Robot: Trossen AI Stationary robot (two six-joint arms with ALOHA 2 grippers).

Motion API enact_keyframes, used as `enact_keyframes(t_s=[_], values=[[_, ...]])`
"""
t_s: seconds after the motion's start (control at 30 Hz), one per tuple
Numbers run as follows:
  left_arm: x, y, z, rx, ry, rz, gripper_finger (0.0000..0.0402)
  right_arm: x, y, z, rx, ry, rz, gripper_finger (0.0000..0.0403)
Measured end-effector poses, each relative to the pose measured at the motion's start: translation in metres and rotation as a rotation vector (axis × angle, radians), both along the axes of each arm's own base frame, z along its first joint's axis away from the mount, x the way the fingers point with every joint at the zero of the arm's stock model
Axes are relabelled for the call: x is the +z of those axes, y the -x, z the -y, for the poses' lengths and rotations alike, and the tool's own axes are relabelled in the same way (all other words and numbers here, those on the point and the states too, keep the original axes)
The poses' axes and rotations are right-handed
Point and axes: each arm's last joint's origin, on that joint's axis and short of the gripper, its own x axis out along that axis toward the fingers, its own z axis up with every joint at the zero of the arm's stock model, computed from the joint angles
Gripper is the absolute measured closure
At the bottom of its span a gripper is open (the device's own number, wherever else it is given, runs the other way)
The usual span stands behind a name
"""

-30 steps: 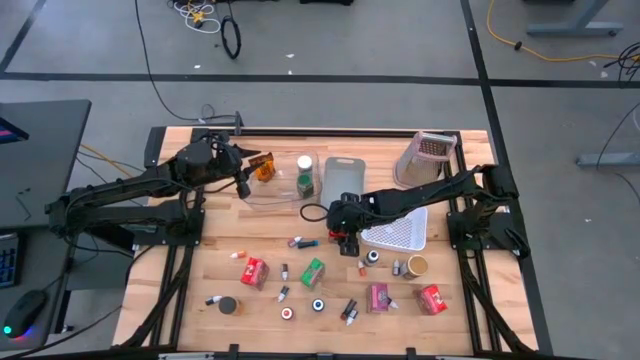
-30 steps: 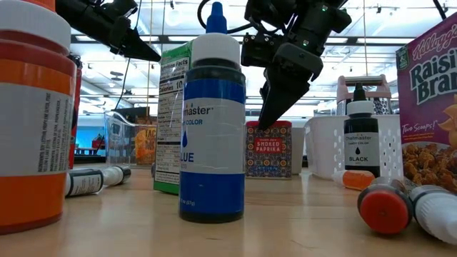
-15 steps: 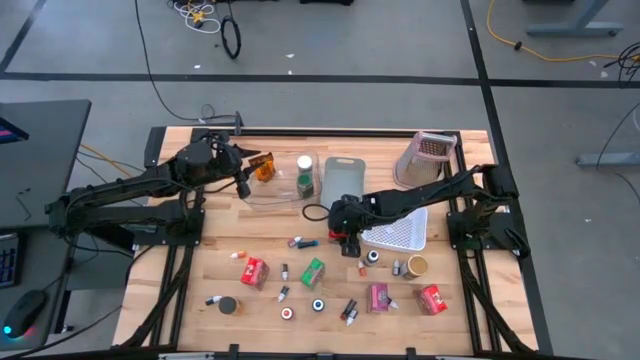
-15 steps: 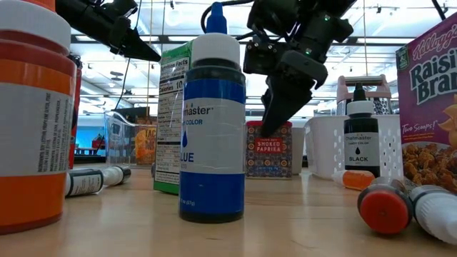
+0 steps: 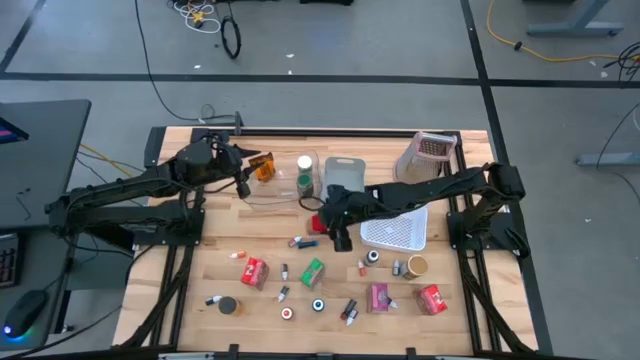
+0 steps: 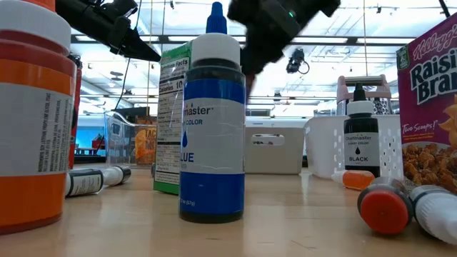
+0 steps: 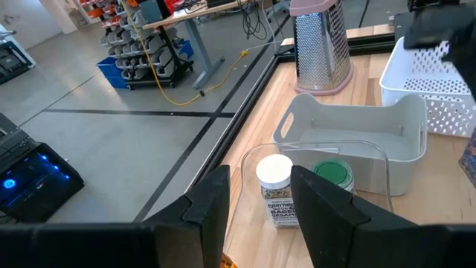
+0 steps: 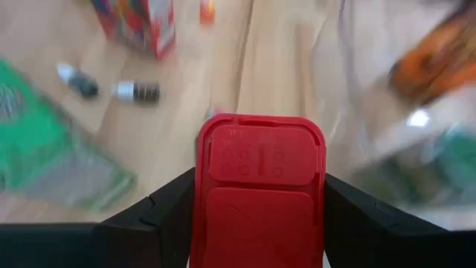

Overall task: Pick & Place Kitchen Items
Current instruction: Put the red seasoning can into the transparent bin

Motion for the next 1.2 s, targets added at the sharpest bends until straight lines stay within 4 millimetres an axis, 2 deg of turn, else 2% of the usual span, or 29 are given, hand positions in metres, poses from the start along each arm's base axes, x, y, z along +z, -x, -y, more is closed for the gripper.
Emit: enact_keyframes(t_s=[0.17,0.4,0.53,0.7,0.83,1.0,1.2], values=[[0.0,0.0,0.0,0.0,0.0,0.0,0.0248,0.028,-0.011,0.005,0.084,0.074,0.114,0.0166],[0.0,0.0,0.0,0.001,0.001,0.0,0.0248,0.045,-0.022,0.024,0.163,0.195,0.294,0.0165],[0.0,0.0,0.0,0.0,0.002,0.001,0.0248,0.038,-0.028,0.043,0.171,0.177,0.302,0.0165],[0.0,0.0,0.0,0.001,0.004,0.003,0.0248,0.018,-0.029,0.069,0.154,0.144,0.207,0.0165],[0.0,0.0,0.0,0.002,0.004,0.004,0.0248,0.009,-0.031,0.085,0.15,0.114,0.195,0.0165],[0.0,0.0,0.0,0.006,0.02,0.011,0.0248,-0.004,-0.032,0.098,0.139,0.09,0.153,0.0164],[0.0,0.0,0.0,0.007,0.023,0.013,0.0248,-0.007,-0.032,0.103,0.157,0.076,0.143,0.0164]])
